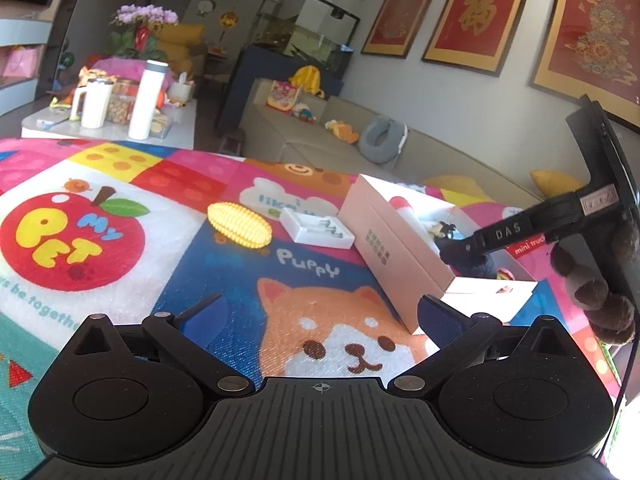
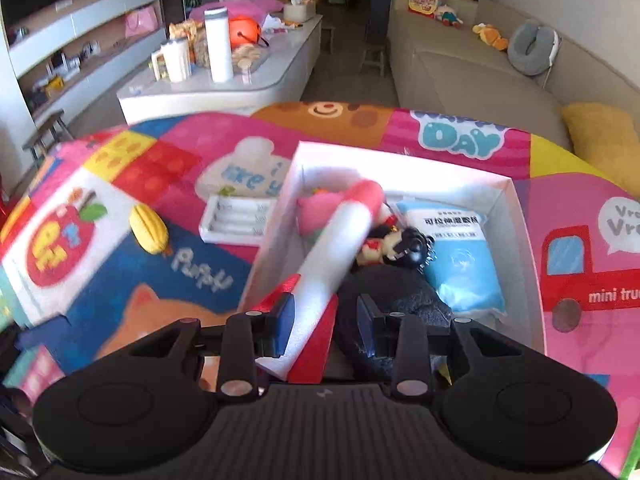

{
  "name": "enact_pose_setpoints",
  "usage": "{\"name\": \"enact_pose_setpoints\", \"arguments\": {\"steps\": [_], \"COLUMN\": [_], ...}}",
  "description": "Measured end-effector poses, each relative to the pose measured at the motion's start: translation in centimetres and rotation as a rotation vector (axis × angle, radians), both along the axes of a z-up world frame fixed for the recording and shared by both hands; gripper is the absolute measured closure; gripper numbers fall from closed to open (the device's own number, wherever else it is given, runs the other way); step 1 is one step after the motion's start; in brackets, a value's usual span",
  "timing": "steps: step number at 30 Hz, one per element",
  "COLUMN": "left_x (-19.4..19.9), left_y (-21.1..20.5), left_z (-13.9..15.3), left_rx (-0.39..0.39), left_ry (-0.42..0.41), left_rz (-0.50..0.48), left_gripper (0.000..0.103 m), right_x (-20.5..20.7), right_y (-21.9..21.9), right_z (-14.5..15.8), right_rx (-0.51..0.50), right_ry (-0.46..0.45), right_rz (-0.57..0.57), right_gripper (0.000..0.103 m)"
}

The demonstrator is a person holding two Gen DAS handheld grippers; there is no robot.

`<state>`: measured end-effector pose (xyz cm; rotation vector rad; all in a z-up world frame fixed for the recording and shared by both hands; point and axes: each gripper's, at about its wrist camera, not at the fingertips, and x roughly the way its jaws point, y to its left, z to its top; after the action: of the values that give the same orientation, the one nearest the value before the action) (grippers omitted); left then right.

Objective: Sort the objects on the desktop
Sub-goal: 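Reach the right tool to the white battery charger and grasp it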

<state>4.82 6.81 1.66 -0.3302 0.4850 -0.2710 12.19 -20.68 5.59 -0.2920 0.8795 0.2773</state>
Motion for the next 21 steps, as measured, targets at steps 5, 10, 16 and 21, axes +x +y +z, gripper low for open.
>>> {"name": "enact_pose_setpoints", "arguments": {"steps": [5, 10, 16, 21], "left_x": [0.1, 0.1, 0.2, 0.4], "left_y": [-0.2, -0.1, -0.5, 0.3], "left_z": [-0.1, -0.2, 0.1, 0.3], "left_rx": [0.016, 0.014, 0.116, 0.294], "left_ry": [0.004, 0.011, 0.031, 0.051], "left_rz": [0.006, 0.015, 0.06, 0.147], "left_gripper": [0.0, 0.0, 0.0, 0.0], "right_x": [0.2, 0.0, -1.0, -1.0], "right_y": [-0.2, -0.7, -2.3, -0.8], "right_z": [-0.5, 0.7, 2.8, 3.9], "right_rx": [-0.114, -0.016, 0.123, 0.152], "right_ry": [-0.087, -0.073, -0.06, -0.064], "right_rz": [-0.043, -0.051, -0.073, -0.042], "right_gripper": [0.077, 0.075, 0.075, 0.075]}}
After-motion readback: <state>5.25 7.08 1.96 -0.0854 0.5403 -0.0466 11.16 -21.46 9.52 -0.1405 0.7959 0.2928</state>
